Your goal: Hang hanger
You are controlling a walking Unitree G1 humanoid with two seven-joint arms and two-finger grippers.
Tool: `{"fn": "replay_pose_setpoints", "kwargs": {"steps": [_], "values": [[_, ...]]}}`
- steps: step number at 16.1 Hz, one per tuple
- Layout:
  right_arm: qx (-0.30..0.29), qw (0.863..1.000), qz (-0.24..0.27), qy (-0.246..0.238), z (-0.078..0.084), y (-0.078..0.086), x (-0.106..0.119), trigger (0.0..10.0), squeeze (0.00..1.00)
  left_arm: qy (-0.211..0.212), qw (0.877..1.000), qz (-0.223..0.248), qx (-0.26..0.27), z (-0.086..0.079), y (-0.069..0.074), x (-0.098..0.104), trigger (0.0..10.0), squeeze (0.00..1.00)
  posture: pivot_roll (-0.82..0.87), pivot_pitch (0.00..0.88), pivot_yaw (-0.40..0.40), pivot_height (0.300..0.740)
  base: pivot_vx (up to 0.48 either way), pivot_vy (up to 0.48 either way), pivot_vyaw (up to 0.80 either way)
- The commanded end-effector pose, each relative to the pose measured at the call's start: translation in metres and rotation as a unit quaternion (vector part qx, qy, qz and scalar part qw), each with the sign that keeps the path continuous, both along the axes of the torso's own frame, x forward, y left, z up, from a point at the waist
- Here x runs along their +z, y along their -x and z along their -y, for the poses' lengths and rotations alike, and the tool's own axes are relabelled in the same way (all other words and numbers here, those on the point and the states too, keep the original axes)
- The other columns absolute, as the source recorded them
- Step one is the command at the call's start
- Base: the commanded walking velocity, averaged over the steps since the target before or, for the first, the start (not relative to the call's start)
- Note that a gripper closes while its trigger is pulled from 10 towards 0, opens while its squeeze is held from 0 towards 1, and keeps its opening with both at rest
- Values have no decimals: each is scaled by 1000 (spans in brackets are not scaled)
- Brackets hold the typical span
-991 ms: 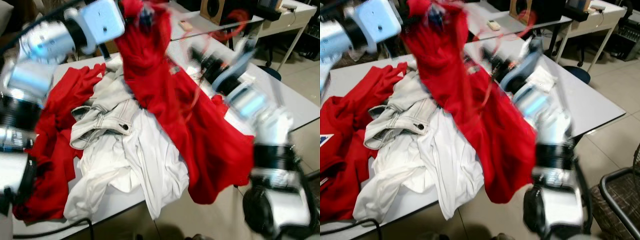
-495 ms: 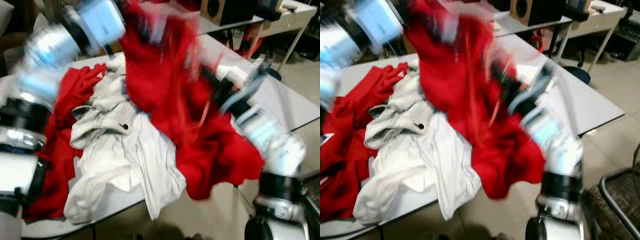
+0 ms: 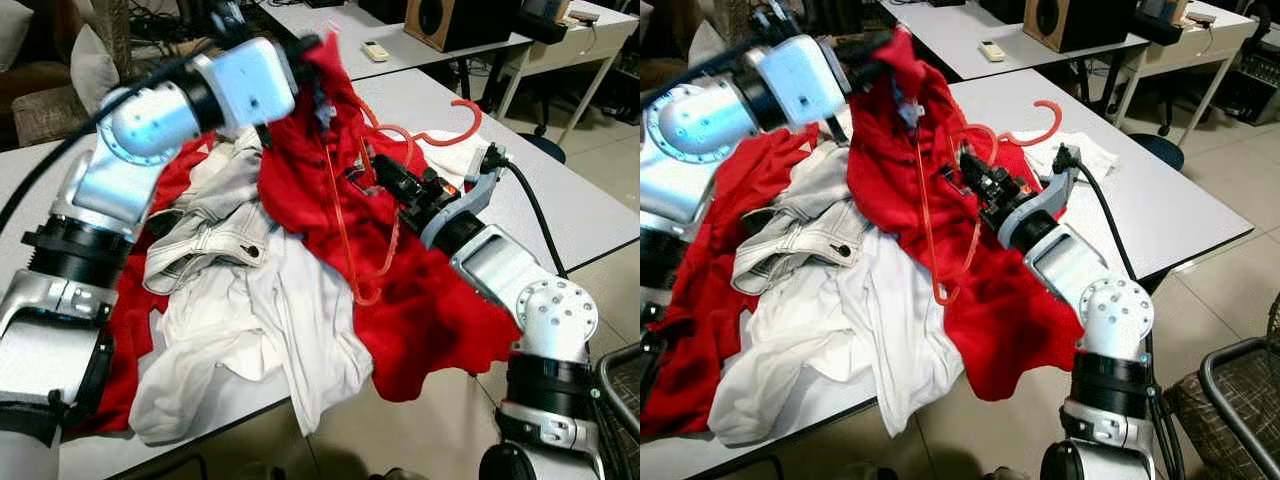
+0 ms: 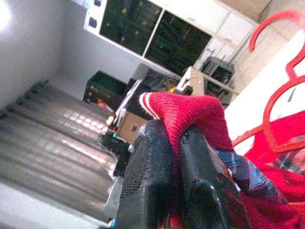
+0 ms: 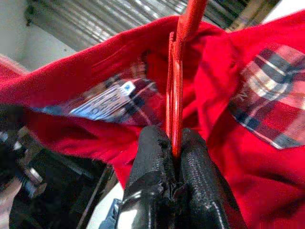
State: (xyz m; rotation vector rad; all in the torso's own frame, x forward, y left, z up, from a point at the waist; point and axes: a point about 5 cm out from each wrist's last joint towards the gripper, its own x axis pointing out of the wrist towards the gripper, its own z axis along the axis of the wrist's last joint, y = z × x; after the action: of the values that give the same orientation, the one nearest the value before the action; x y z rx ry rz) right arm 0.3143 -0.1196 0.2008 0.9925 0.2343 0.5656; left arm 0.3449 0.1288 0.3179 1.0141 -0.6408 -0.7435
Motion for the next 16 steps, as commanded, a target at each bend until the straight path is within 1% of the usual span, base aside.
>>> {"fn": "replay_pose_setpoints", "kwargs": {"steps": [1, 2, 3, 4, 5, 8, 9, 10, 11, 13, 15, 16], "values": [[4, 1000, -12, -2, 1, -1, 1, 10000, 0, -13, 1000, 8, 0, 0, 3, 1, 0, 0, -117, 0, 11, 740, 0, 0, 0], [5, 1000, -21, -2, 2, 0, 0, 10000, 0, -8, 999, 22, 28, -6, 0, 4, 0, 0, -117, 0, 11, 740, 0, 0, 0], [9, 1000, -28, 5, 6, 4, -2, 10000, 0, 9, 996, 43, 74, -17, -6, 12, 0, 0, -117, 0, 3, 740, 0, 0, 0], [10, 999, -31, 9, 9, 7, -2, 10000, 0, 17, 994, 52, 94, -22, -8, 16, 0, 0, -118, 0, 2, 740, 0, 0, 0], [10, 999, -34, 8, 13, 11, -1, 10000, 0, 23, 992, 62, 111, -27, -9, 19, 0, 0, -120, 0, -1, 740, 0, 0, 0], [14, 999, -38, 3, 15, 16, 1, 10000, 0, 29, 990, 70, 123, -28, -10, 19, 0, 0, -126, 0, 0, 740, 0, 0, 0], [17, 999, -44, 1, 16, 17, -1, 10000, 0, 30, 993, 67, 91, -20, -8, 16, 0, 0, -131, 0, 2, 740, 0, 0, 0], [13, 999, -49, -4, 17, 15, -1, 10000, 0, 20, 998, 49, 39, -8, -2, 9, 0, 0, -131, 0, 1, 740, 0, 0, 0], [11, 999, -52, -11, 18, 14, -1, 10000, 0, 8, 999, 34, 7, 0, 2, 3, 0, 0, -131, 0, 1, 740, 0, 0, 0], [13, 998, -61, -24, 19, 10, -2, 10000, 0, -18, 999, 15, -39, 12, 10, -9, 0, 0, -132, 0, -1, 740, 0, 0, 0], [19, 996, -79, -36, 20, 5, -3, 10000, 0, -26, 995, 2, -92, 25, 21, -14, 0, 0, -128, 0, -8, 740, 0, 0, 0], [24, 995, -93, -40, 22, 2, -6, 10000, 0, -36, 992, -3, -123, 32, 28, -15, 0, 0, -123, 0, -13, 740, 0, 0, 0]]}}
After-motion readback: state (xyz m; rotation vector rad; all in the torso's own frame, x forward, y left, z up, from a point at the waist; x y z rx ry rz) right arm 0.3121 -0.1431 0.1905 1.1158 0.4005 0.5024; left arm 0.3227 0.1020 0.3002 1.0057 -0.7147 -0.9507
